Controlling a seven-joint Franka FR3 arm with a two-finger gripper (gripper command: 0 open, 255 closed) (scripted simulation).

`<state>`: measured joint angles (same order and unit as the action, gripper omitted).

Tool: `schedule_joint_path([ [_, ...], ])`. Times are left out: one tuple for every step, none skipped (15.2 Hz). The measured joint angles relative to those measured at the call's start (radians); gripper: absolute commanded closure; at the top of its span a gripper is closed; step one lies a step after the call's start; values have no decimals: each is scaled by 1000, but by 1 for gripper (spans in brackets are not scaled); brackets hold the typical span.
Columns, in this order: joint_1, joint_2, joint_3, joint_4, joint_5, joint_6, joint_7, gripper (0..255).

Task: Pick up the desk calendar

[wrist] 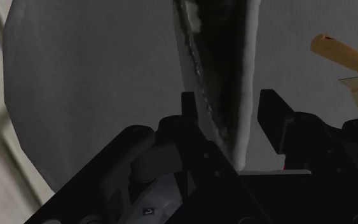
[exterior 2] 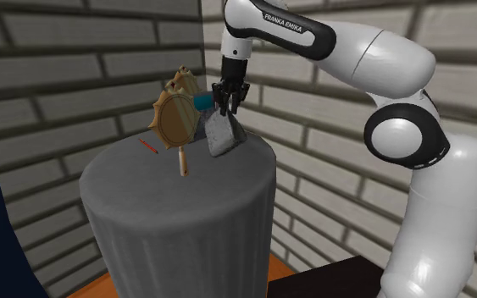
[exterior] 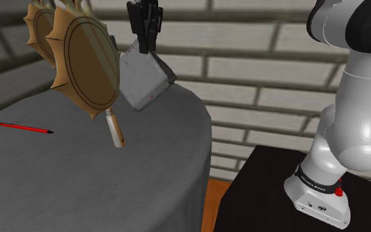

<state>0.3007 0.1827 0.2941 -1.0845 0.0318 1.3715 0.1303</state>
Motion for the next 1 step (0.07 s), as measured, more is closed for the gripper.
schedule_joint_path([
  [3, 9, 1, 20, -3, -12, 2, 255],
])
